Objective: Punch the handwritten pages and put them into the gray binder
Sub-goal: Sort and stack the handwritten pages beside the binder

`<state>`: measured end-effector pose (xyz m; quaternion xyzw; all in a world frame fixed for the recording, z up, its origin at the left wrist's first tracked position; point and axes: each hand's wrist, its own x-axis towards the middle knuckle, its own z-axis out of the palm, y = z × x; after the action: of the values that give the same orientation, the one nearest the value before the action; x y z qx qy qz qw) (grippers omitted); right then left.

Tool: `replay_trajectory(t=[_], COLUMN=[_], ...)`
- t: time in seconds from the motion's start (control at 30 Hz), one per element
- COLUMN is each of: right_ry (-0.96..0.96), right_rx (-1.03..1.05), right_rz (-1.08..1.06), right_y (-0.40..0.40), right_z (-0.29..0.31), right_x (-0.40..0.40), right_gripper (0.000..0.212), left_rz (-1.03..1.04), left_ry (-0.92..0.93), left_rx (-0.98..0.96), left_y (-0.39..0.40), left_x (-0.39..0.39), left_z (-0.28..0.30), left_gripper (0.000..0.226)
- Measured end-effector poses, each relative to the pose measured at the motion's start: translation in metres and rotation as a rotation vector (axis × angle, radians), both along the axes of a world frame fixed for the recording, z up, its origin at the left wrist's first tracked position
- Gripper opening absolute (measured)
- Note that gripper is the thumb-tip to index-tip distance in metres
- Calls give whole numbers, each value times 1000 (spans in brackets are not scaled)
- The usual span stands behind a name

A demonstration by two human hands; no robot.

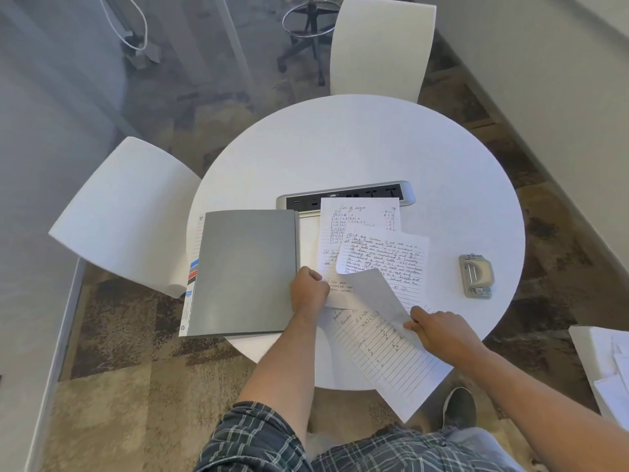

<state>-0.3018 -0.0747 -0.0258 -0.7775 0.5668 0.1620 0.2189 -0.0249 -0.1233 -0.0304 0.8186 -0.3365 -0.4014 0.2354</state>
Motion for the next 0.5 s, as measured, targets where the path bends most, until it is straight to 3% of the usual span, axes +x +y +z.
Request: replay_trajectory(t=[0.17,0.3,0.4,0.47,0.5], right_ry=[-56,-226,-345,-373,-372], right_rx=[8,-138,-416,-539,-560], right_rz=[-34,-99,-7,94,137], right_y=[-3,-4,-5,-7,-7], right_z=[0,6,10,12,14], right_x=[-3,-3,4,12,16], right_gripper=[35,31,35,35,38], left_rz=[-114,-67,34,127,169], left_ry=[76,200,330,397,426], left_rx=[-85,-77,-69,-52,-44], left_y=[-5,-6,3,8,10], left_x=[-1,1,4,5,6], left_z=[16,23,27,29,29], left_gripper=[39,48,36,11,15])
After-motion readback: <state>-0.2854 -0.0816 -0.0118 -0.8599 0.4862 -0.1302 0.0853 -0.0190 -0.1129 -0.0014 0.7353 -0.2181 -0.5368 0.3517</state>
